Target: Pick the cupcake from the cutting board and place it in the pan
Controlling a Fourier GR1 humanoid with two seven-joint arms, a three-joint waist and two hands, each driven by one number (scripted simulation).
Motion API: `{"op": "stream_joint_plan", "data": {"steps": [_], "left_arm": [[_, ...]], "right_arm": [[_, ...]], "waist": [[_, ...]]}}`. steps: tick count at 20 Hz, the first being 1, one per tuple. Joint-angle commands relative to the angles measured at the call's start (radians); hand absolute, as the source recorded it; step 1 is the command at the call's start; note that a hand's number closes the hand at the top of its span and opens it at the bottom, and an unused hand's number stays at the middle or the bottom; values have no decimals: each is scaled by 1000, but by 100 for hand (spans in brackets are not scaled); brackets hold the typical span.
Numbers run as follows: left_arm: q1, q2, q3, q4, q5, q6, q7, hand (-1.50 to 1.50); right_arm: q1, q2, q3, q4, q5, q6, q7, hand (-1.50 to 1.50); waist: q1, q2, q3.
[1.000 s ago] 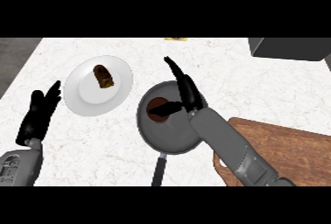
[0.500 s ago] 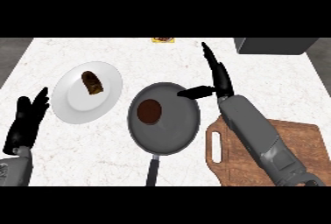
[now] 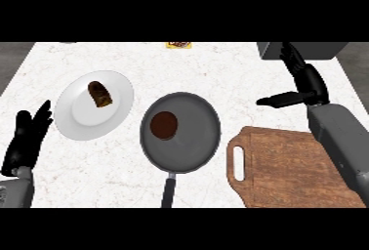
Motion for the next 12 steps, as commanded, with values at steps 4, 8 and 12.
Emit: {"op": "stream_joint_plan", "data": {"steps": [4,8,12], "left_arm": [[13,-9,-11,-62,-7,0,40,0],[22,-23,-13,-9,-28,13,-33,0],[-34,17,24,17,13,-37,11,0]], "right_arm": [[56,-204,-74,58,9,256,-96,-150],[34,-212,-93,176,79,301,-200,-150],[27,-246,-122,211,106,351,-216,-150]], "waist": [[7,1,1],[14,5,1],[10,4,1]]}}
